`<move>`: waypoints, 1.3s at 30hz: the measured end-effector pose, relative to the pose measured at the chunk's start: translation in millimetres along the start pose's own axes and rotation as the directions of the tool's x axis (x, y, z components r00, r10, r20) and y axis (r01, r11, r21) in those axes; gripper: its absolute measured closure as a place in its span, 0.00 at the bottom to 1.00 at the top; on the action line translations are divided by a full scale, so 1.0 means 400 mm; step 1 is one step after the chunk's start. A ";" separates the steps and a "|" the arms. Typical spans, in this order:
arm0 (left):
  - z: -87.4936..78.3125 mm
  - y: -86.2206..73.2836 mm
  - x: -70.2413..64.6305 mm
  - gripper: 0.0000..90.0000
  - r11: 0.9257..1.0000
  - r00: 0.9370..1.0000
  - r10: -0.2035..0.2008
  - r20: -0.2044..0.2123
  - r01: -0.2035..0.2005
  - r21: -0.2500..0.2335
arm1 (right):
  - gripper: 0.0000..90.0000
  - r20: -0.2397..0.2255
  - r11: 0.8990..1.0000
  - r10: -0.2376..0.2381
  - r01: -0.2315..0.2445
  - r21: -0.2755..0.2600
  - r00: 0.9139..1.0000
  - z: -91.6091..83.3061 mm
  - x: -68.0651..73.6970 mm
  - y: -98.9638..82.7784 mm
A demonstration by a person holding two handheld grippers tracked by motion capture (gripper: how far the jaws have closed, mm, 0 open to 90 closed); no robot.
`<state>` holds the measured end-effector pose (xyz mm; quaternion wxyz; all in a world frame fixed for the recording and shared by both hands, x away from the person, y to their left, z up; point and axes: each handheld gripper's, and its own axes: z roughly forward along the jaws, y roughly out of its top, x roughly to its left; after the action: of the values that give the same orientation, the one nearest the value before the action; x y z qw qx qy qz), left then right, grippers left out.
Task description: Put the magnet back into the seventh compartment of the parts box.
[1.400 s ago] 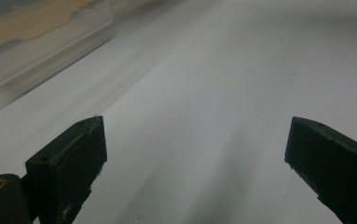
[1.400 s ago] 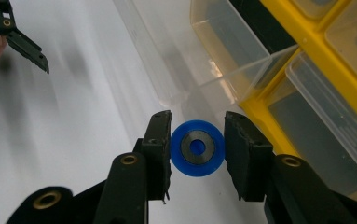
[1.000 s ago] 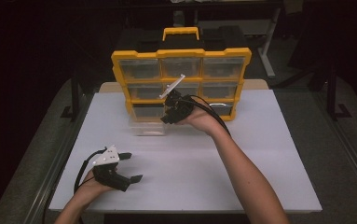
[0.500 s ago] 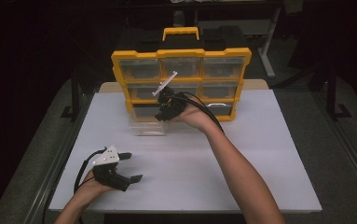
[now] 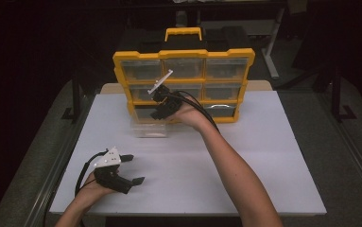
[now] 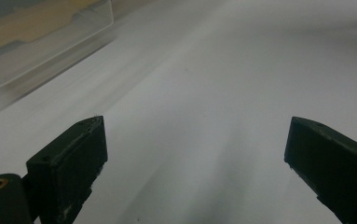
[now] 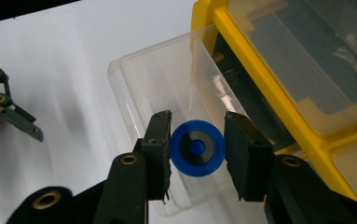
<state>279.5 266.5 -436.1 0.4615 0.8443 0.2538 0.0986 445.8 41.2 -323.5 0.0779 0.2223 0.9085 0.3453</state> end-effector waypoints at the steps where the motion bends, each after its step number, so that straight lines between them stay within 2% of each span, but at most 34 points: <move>1: 0.000 0.000 0.000 0.06 1.000 1.000 0.000 0.000 0.000 0.000 | 0.68 0.005 1.000 -0.006 0.006 0.000 1.000 0.002 -0.001 0.002; 13: -0.001 0.000 0.000 0.06 1.000 1.000 -0.002 0.003 0.002 -0.001 | 0.68 0.007 1.000 -0.010 0.010 -0.003 1.000 0.040 0.000 0.020; 14: -0.001 0.000 -0.001 0.06 1.000 1.000 -0.004 0.005 0.004 -0.003 | 0.68 -0.014 1.000 0.012 -0.012 0.004 1.000 0.048 0.004 0.021; 15: -0.001 0.000 -0.001 0.06 1.000 1.000 -0.005 0.005 0.005 -0.003 | 0.68 -0.002 1.000 -0.002 0.002 0.004 1.000 0.052 0.001 0.020; 20: -0.003 0.001 0.000 0.06 1.000 1.000 -0.002 0.006 0.002 0.000 | 0.68 -0.007 1.000 0.017 -0.017 0.014 1.000 0.069 0.001 0.019; 22: -0.003 0.001 0.000 0.06 1.000 1.000 -0.003 0.006 0.003 0.000 | 0.68 -0.006 1.000 0.005 -0.005 0.014 1.000 0.076 -0.003 0.018; 26: -0.003 0.001 0.000 0.06 1.000 1.000 -0.002 0.006 0.002 0.000 | 0.67 -0.012 0.999 0.022 -0.022 0.025 1.000 0.087 -0.002 0.017; 27: -0.003 0.001 0.000 0.06 1.000 1.000 -0.003 0.006 0.003 0.000 | 0.67 -0.010 1.000 0.013 -0.013 0.022 1.000 0.090 -0.004 0.016; 29: -0.003 0.001 0.000 0.07 1.000 1.000 -0.003 0.006 0.003 -0.001 | 0.67 -0.009 1.000 0.012 -0.012 0.023 1.000 0.091 -0.004 0.016; 32: -0.003 0.001 0.000 0.07 1.000 1.000 -0.002 0.007 0.002 0.000 | 0.60 -0.013 1.000 0.015 -0.014 0.019 1.000 0.090 -0.005 0.016; 39: -0.002 0.000 0.000 0.07 1.000 1.000 0.001 0.006 -0.001 0.005 | 0.57 -0.008 1.000 0.018 -0.018 0.017 1.000 0.075 -0.006 0.013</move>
<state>278.9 267.1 -435.7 0.4603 0.8458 0.2523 0.0958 458.6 61.2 -342.6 0.0694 0.2297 0.9097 0.3389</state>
